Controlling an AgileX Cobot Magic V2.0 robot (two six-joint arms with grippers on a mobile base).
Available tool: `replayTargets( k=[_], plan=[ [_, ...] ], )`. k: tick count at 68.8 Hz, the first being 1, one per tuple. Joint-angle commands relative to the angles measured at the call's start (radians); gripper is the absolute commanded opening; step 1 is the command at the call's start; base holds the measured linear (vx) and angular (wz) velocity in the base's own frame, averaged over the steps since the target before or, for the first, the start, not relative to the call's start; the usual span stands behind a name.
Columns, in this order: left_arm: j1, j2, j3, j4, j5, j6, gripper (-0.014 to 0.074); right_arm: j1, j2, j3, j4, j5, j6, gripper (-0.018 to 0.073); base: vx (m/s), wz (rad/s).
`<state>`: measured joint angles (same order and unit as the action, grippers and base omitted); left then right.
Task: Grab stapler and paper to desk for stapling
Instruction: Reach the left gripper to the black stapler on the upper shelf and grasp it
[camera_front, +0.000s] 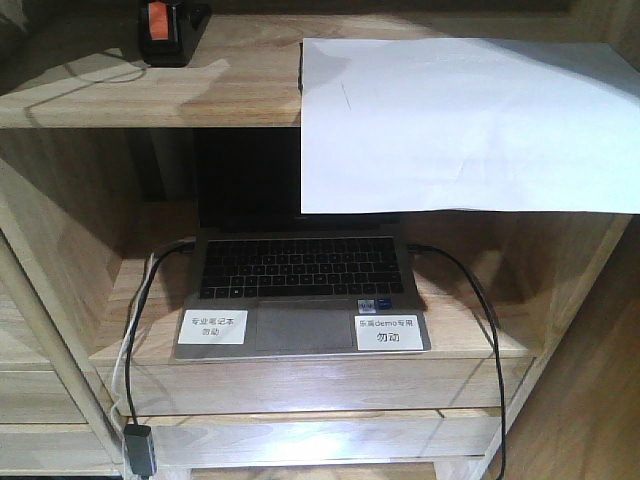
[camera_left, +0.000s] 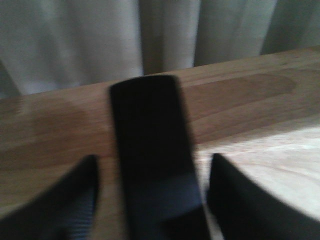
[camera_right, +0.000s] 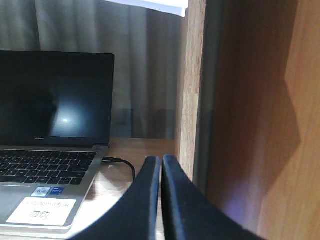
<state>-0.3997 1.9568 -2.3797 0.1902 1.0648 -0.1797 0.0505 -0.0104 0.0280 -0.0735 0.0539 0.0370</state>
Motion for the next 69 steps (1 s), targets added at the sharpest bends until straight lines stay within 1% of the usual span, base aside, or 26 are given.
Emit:
replayTargets(
  k=[1, 2, 5, 6, 8, 9, 23, 36, 42, 48, 50, 54, 60, 64, 69],
  plan=[
    [0.001, -0.04, -0.026, 0.02, -0.032, 0.044, 0.0186, 0.0, -0.016, 0.003, -0.004, -0.071, -0.01, -0.0009, 0.0, 0.0],
    [0.001, -0.04, -0.026, 0.02, -0.033, 0.048, 0.0148, 0.0, -0.016, 0.003, -0.004, -0.071, -0.01, -0.0009, 0.0, 0.0],
    [0.001, -0.041, -0.026, 0.02, -0.037, 0.063, 0.0073, 0.0, -0.016, 0.003, -0.004, -0.071, -0.01, -0.0009, 0.0, 0.0],
    [0.001, -0.041, -0.026, 0.02, -0.037, 0.066, 0.006, 0.0, -0.016, 0.003, -0.004, -0.071, -0.01, -0.0009, 0.0, 0.0],
    [0.001, -0.042, -0.026, 0.021, -0.037, 0.07, 0.0, 0.0, -0.016, 0.003, -0.004, -0.071, -0.01, -0.0009, 0.0, 0.0],
    [0.001, -0.044, -0.026, 0.021, -0.037, 0.07, -0.001, 0.0, -0.016, 0.003, -0.004, -0.071, -0.01, -0.0009, 0.0, 0.0],
    [0.001, -0.063, -0.026, 0.021, -0.041, 0.071, -0.0008, 0.0, -0.016, 0.003, -0.004, -0.069, -0.01, -0.0009, 0.0, 0.0],
    [0.001, -0.125, -0.026, 0.015, -0.061, 0.065, -0.0008, 0.0, -0.016, 0.003, -0.004, -0.069, -0.01, -0.0009, 0.0, 0.0],
    [-0.001, -0.163, -0.026, 0.001, -0.06, 0.069, -0.0008, 0.0, -0.016, 0.003, -0.004, -0.069, -0.01, -0.0009, 0.0, 0.0],
    [-0.001, -0.197, -0.026, -0.044, -0.056, 0.109, -0.0008, 0.0, -0.016, 0.003, -0.004, -0.069, -0.01, -0.0009, 0.0, 0.0],
    [-0.001, -0.207, -0.026, -0.071, -0.047, 0.132, -0.0008, 0.0, -0.016, 0.003, -0.004, -0.069, -0.01, -0.0009, 0.0, 0.0],
    [-0.004, -0.228, -0.026, -0.121, -0.01, 0.205, -0.0008, 0.0, -0.016, 0.003, -0.004, -0.069, -0.01, -0.0009, 0.0, 0.0],
    [-0.011, -0.252, -0.026, -0.19, 0.038, 0.291, -0.0007, 0.0, -0.016, 0.003, -0.004, -0.069, -0.01, -0.0009, 0.0, 0.0],
    [-0.011, -0.269, -0.025, -0.232, 0.058, 0.322, -0.0007, 0.0, -0.016, 0.003, -0.004, -0.069, -0.01, -0.0009, 0.0, 0.0],
    [-0.011, -0.292, -0.025, -0.281, 0.073, 0.343, -0.0007, 0.0, -0.016, 0.003, -0.004, -0.069, -0.01, -0.0009, 0.0, 0.0]
  ],
)
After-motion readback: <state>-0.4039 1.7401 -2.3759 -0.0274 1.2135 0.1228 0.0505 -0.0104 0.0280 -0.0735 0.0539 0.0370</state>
